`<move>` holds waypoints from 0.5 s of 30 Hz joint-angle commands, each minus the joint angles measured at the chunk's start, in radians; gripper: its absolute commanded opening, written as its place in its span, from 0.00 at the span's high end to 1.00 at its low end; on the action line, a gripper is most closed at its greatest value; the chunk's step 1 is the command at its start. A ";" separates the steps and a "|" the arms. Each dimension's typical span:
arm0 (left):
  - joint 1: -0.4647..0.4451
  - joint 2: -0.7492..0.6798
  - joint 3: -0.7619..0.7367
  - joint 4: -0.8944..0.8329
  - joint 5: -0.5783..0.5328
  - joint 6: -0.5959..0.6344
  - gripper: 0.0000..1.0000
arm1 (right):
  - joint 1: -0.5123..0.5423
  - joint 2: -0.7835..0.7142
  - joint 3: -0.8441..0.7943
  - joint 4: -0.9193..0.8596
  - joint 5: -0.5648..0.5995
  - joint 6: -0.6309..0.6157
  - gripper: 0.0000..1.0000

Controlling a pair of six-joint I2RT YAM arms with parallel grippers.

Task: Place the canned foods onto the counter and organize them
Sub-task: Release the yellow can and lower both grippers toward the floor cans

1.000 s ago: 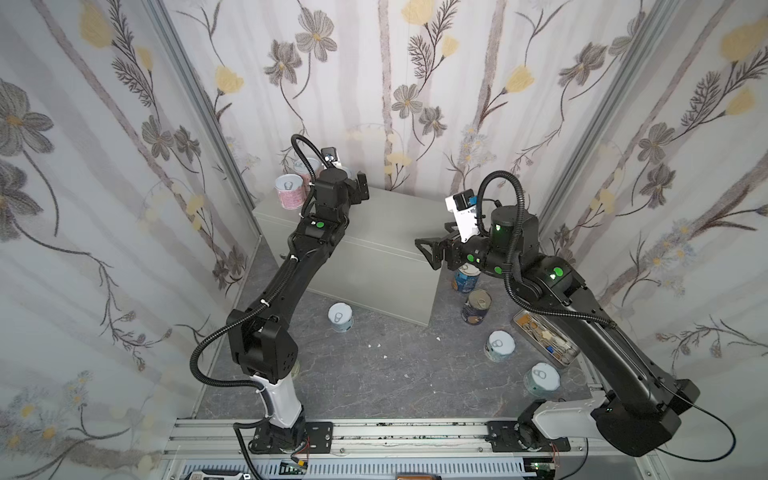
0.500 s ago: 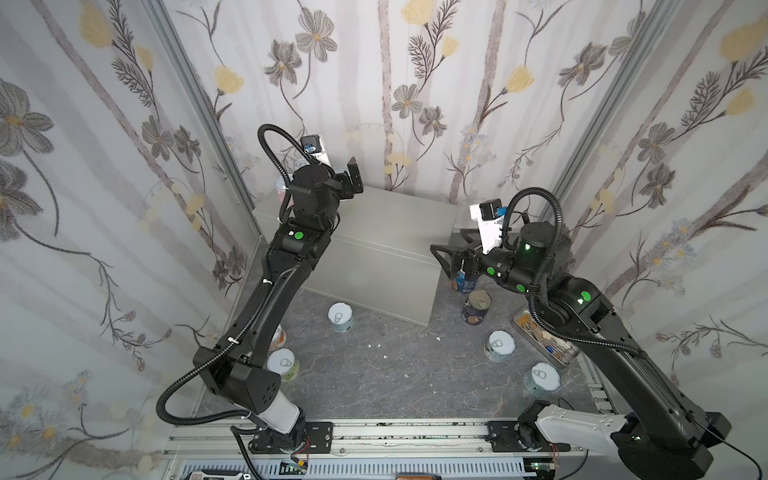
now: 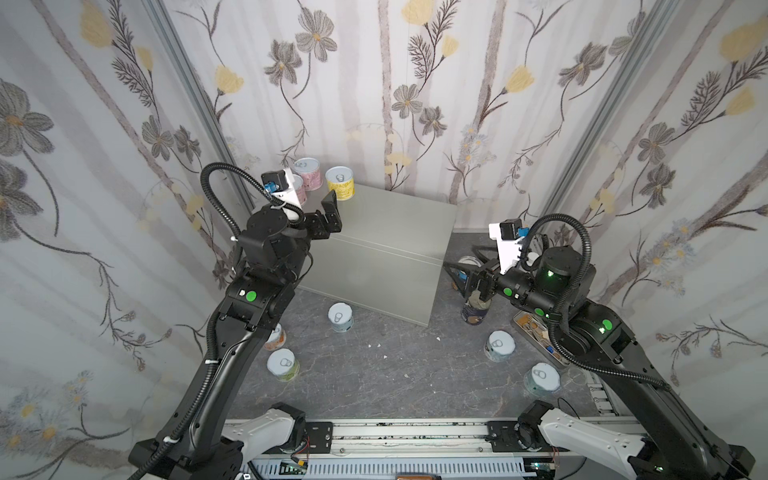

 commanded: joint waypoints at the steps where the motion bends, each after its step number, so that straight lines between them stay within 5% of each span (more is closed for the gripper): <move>1: -0.006 -0.076 -0.076 -0.067 0.017 -0.028 0.00 | 0.001 -0.044 -0.064 0.026 0.039 0.024 0.00; 15: -0.039 -0.309 -0.472 -0.141 0.050 -0.148 0.00 | 0.000 -0.294 -0.429 0.092 0.131 0.153 0.00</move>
